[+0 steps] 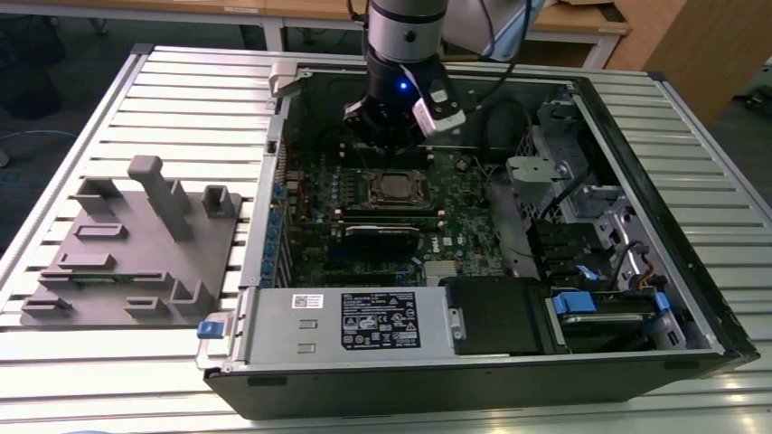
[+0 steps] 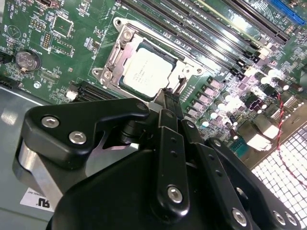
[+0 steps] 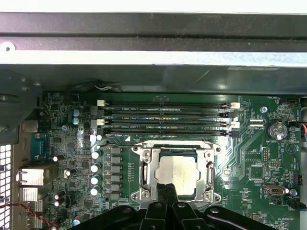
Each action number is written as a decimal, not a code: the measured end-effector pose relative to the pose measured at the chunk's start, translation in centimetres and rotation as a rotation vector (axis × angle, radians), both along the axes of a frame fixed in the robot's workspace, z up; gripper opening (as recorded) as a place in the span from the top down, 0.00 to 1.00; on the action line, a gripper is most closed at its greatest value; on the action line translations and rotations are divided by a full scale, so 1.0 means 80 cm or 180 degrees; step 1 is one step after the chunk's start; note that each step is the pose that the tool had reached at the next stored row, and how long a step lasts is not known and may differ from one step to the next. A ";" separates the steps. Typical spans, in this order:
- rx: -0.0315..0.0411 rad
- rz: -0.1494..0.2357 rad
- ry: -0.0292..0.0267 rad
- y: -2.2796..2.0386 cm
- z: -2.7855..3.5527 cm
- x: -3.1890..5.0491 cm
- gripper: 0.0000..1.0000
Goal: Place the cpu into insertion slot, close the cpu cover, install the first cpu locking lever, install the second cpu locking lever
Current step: 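Install the first cpu locking lever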
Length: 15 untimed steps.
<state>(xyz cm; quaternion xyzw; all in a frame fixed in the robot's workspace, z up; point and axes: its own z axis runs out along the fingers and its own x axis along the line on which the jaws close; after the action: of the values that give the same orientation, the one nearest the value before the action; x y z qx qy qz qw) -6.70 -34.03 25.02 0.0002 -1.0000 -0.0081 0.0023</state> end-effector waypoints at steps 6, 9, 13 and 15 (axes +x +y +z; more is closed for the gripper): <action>0.0000 0.0000 0.0000 0.0000 0.0000 -0.003 0.89; 0.0000 0.0000 0.0000 0.0000 0.0000 -0.004 0.89; 0.0000 0.0001 0.0000 0.0000 0.0000 -0.005 0.89; -0.0001 0.0000 0.0000 -0.0001 0.0006 -0.005 0.89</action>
<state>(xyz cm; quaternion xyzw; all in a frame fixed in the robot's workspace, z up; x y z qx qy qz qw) -7.11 -34.04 25.07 0.0003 -1.0000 -0.0080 0.0023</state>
